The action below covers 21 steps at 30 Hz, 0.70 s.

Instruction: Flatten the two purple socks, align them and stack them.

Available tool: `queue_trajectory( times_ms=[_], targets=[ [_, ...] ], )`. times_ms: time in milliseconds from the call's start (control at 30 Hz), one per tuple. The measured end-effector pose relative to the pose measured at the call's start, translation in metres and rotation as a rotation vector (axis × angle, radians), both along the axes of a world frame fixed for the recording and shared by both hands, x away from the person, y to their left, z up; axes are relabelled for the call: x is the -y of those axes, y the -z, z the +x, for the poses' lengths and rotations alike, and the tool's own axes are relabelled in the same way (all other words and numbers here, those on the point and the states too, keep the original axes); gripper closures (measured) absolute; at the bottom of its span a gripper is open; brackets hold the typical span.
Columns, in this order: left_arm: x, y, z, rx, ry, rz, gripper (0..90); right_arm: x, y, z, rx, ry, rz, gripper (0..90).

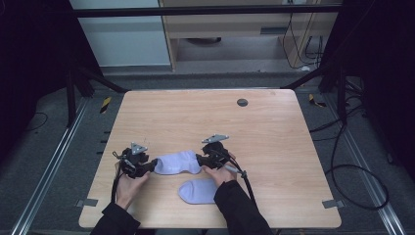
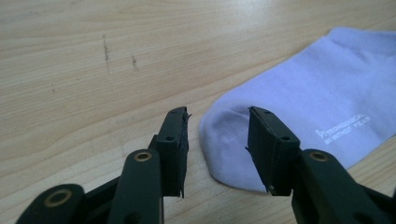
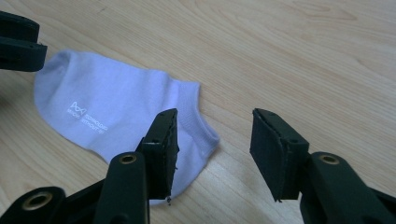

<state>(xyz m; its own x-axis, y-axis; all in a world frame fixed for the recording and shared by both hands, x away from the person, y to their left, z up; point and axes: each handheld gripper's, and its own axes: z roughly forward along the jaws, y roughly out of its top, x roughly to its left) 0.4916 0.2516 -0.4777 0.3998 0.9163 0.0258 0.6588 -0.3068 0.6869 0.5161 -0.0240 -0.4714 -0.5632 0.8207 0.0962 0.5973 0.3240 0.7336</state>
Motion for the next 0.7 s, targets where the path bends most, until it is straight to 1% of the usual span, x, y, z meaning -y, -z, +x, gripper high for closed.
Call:
queue_trajectory(
  times_ms=[67, 333, 467, 533, 567, 600, 700],
  targets=[
    [0.001, 0.002, 0.001, -0.004, 0.003, 0.008, 59.5, -0.004, 0.005, 0.002, -0.001, -0.004, -0.019, 52.8],
    [0.001, 0.009, 0.002, -0.035, 0.009, 0.021, 66.4, -0.014, 0.017, 0.007, -0.022, -0.005, -0.045, 55.2],
    [0.001, 0.011, 0.002, -0.042, 0.013, 0.015, 69.0, -0.016, 0.022, 0.007, -0.024, -0.011, -0.068, 57.0],
    [0.001, 0.011, 0.002, -0.044, 0.014, 0.012, 70.5, -0.017, 0.023, 0.007, -0.029, -0.010, -0.068, 58.9],
    [0.002, 0.011, 0.002, -0.045, 0.013, 0.010, 71.4, -0.017, 0.024, 0.007, -0.031, -0.015, -0.075, 60.2],
    [0.002, 0.011, 0.002, -0.046, 0.014, 0.009, 72.7, -0.017, 0.024, 0.006, -0.020, -0.019, -0.084, 62.2],
    [0.004, 0.011, 0.002, -0.051, 0.015, 0.012, 77.6, -0.019, 0.024, 0.004, -0.021, -0.015, -0.088, 69.1]
  ],
)
